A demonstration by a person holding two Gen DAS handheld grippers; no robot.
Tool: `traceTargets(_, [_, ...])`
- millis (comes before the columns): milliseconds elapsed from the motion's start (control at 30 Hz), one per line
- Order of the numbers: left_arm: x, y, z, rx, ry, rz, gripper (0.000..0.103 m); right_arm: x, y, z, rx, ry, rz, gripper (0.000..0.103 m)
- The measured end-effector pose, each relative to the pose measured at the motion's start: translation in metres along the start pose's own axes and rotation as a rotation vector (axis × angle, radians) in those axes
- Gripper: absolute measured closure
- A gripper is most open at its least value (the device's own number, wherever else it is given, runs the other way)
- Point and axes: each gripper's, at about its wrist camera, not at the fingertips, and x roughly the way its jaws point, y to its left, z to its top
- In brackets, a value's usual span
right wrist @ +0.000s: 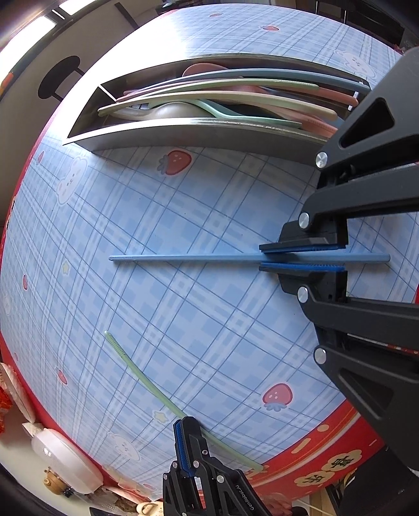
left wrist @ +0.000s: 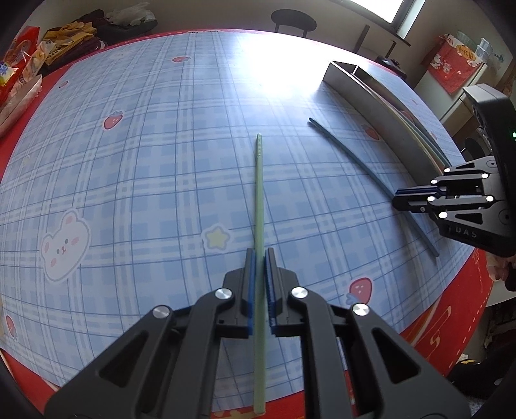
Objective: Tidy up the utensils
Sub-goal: 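Lift the green chopstick with the left gripper while the right gripper lifts the blue chopstick, then lower both chopsticks into the steel tray and open both grippers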
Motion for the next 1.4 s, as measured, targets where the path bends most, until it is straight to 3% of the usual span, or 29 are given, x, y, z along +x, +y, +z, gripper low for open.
traceTargets(167, [-0.001, 0.000, -0.003, -0.024, -0.018, 0.010, 0.092, -0.001, 0.002, -0.005, 0.015, -0.026, -0.015, 0.097])
traceTargets(400, [0.000, -0.013, -0.003, 0.000, -0.021, 0.085, 0.093, -0.002, 0.006, -0.011, 0.012, -0.045, -0.031, 0.097])
traceTargets(667, [-0.016, -0.007, -0.001, 0.011, -0.022, 0.066, 0.093, -0.014, 0.025, -0.021, -0.036, -0.074, -0.005, 0.097])
traceTargets(900, [-0.038, -0.003, -0.008, 0.028, -0.030, 0.047, 0.093, -0.031, 0.027, -0.025, 0.007, -0.122, 0.061, 0.097])
traceTargets(1167, [-0.053, -0.010, 0.000, -0.010, -0.042, 0.001, 0.093, -0.054, 0.009, -0.023, -0.015, -0.150, 0.067, 0.097])
traceTargets(1400, [-0.054, -0.042, 0.037, -0.019, -0.068, -0.076, 0.093, -0.075, -0.050, -0.016, 0.049, -0.176, 0.026, 0.097])
